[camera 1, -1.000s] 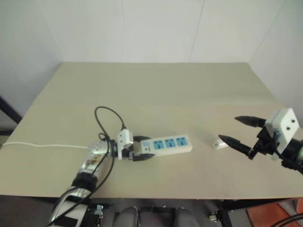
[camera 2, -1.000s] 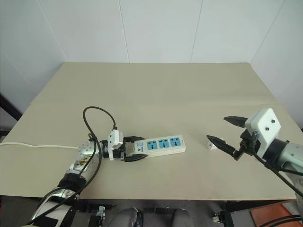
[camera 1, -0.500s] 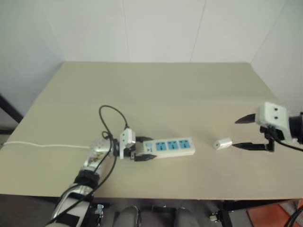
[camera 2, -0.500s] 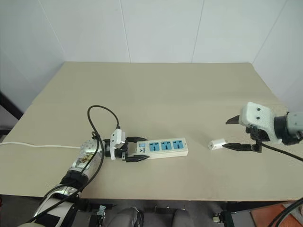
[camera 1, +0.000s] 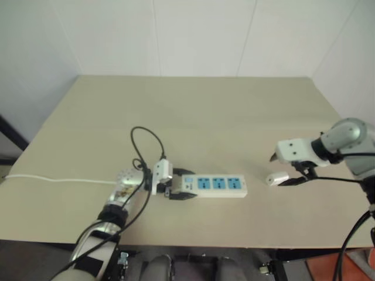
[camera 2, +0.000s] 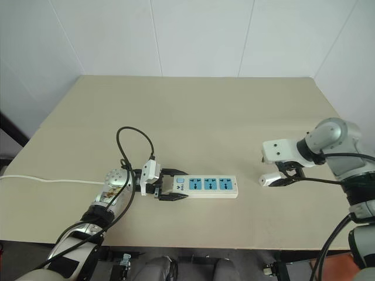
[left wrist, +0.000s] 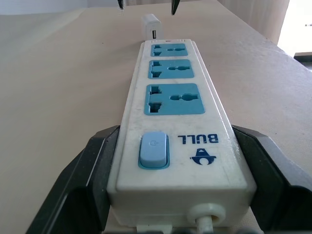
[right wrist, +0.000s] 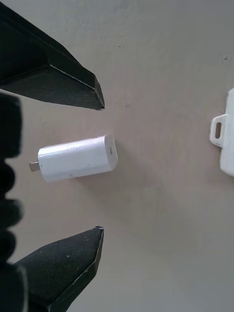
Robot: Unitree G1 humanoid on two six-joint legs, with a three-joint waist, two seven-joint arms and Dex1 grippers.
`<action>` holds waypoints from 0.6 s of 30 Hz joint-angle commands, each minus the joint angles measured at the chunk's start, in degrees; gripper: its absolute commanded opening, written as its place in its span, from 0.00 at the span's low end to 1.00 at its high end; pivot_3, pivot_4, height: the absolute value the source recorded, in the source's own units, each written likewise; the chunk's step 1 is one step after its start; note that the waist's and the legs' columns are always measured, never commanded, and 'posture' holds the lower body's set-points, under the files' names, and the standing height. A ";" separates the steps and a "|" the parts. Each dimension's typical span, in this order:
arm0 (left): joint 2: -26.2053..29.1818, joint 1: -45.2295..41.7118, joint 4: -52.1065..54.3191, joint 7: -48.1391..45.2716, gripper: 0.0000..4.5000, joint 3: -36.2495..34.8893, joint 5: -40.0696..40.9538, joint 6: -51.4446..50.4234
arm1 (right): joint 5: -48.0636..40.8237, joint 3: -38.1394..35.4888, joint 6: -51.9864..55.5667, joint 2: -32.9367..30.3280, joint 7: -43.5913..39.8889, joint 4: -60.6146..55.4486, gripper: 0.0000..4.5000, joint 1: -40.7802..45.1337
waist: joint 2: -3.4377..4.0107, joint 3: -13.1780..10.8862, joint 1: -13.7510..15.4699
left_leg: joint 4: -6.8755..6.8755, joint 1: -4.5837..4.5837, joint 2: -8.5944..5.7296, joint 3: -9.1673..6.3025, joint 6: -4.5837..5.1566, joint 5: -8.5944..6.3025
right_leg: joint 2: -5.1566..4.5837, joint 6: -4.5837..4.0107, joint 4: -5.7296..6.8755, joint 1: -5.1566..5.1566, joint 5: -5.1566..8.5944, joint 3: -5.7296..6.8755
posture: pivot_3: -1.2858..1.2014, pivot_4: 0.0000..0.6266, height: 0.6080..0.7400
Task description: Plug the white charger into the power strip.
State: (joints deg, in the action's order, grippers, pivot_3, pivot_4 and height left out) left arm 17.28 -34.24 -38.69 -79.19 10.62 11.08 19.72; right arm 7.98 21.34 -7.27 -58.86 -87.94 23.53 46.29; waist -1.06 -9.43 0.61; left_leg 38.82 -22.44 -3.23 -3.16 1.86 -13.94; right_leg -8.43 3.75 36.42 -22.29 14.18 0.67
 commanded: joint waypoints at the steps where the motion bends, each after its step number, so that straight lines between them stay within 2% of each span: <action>1: -0.30 0.89 -1.15 -1.16 0.73 2.75 -2.49 -1.12 | 2.48 0.59 -1.78 0.97 -0.45 1.81 1.00 1.84 | 0.00 0.00 0.00 | 0.00 0.00 0.00 0.00 0.00 0.00 | 0.00 0.00 0.00 0.00 0.00 0.00 | 0.52 0.24 1.00; 9: 0.37 0.06 -1.02 -3.24 0.73 3.72 -2.94 -3.98 | 6.87 2.25 -2.77 5.25 1.65 7.27 1.00 2.54 | 0.00 0.00 -0.05 | 0.00 0.00 -0.07 0.00 -0.01 0.00 | 0.01 0.00 0.02 -0.01 0.00 0.00 | 0.52 0.24 1.00; 18: 0.67 -0.22 -0.79 -3.94 0.73 4.02 -3.03 -4.59 | 8.90 2.52 -3.40 6.55 2.24 8.83 1.00 2.22 | 0.00 0.00 -0.19 | 0.00 0.01 -0.07 0.00 -0.01 0.01 | 0.02 0.00 0.03 -0.01 0.00 0.00 | 0.52 0.24 1.00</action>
State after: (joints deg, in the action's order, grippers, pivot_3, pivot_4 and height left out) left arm 17.85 -35.69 -38.69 -81.40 11.43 10.87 16.00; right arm 16.44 24.14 -9.93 -52.33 -85.92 32.17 47.80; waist -1.06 -9.43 0.42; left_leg 38.82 -22.42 -3.30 -3.15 1.85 -13.93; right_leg -8.40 3.75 36.45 -22.30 14.18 0.67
